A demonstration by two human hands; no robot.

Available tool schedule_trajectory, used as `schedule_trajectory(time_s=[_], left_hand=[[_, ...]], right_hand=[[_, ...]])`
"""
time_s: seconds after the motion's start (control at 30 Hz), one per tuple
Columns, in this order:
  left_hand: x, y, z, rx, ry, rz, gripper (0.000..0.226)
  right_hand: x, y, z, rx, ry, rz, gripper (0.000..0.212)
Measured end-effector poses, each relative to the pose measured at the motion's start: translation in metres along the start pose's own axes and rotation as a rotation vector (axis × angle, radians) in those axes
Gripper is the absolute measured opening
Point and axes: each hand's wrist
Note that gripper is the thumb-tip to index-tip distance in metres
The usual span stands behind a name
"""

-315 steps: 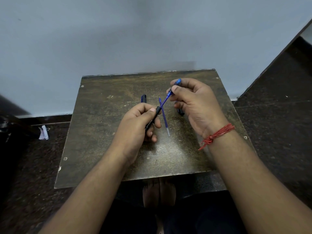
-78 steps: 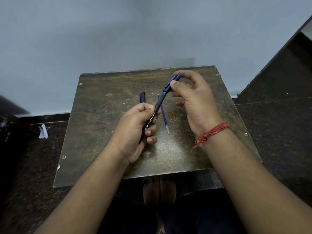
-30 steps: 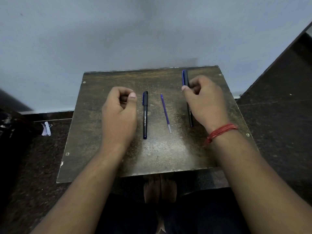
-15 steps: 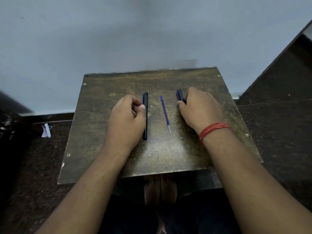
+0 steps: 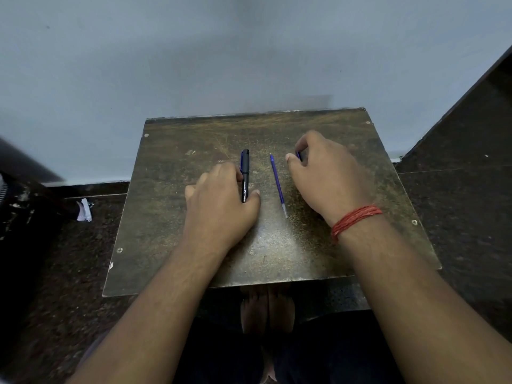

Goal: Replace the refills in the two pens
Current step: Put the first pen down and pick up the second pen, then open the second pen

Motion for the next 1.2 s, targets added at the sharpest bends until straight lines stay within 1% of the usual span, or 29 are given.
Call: schedule_trajectory(time_s=[0.23,0.37,0.47,0.57,0.7,0.8,0.87,0.93,1.0,1.07,1.1,1.17,1.2], left_hand=[[0.002,0.002,0.0,0.042,-0.037,-0.019,0.013],[0.002,0.001,0.0,0.047,-0.043,-0.036,0.012],[0.005,-0.001,-0.001,0.081,-0.012,-0.099,0.012],[0.013,-0.004,-0.004,0.136,0.089,-0.181,0.01],[0.024,-0.001,-0.013,0.131,0.224,-0.219,0.012],[0.025,0.005,-0.015,0.097,0.265,-0.225,0.016],[0.024,0.005,-0.014,0.062,0.197,-0.354,0.015],[0.023,0.004,-0.012,0.021,0.058,-0.578,0.011],[0.021,0.001,-0.009,-0.04,-0.151,-0.868,0.021],[0.02,-0.002,-0.006,-0.165,-0.348,-1.186,0.03],[0.019,-0.002,-0.005,-0.231,-0.402,-1.274,0.032],[0.018,-0.002,-0.004,-0.326,-0.433,-1.325,0.036],[0.016,-0.002,-0.004,-0.346,-0.429,-1.333,0.037]], right_hand=[[-0.005,0.0,-0.003,-0.025,-0.032,0.06,0.022],[-0.006,0.003,-0.002,-0.026,-0.03,0.091,0.02],[-0.006,0.006,-0.001,-0.039,0.01,0.187,0.017],[-0.008,0.006,-0.001,-0.1,0.088,0.375,0.018],[-0.01,0.006,0.0,-0.14,0.209,0.765,0.029],[-0.007,0.007,0.001,-0.196,0.248,0.975,0.022],[-0.005,0.009,0.002,-0.216,0.256,1.035,0.022],[-0.003,0.01,0.003,-0.236,0.24,1.035,0.023],[-0.004,0.01,0.003,-0.262,0.207,1.026,0.021],[-0.006,0.01,0.001,-0.292,0.176,1.049,0.018],[-0.008,0.01,0.0,-0.305,0.158,1.058,0.016],[-0.01,0.01,-0.002,-0.323,0.123,1.047,0.015],[-0.01,0.009,-0.002,-0.33,0.108,1.042,0.014]])
Point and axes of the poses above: each hand's wrist, its own z-axis towards the middle knuckle, its own y-axis out of the palm, x = y × z, and after that the axes turned 10 degrees about -z, right-handed
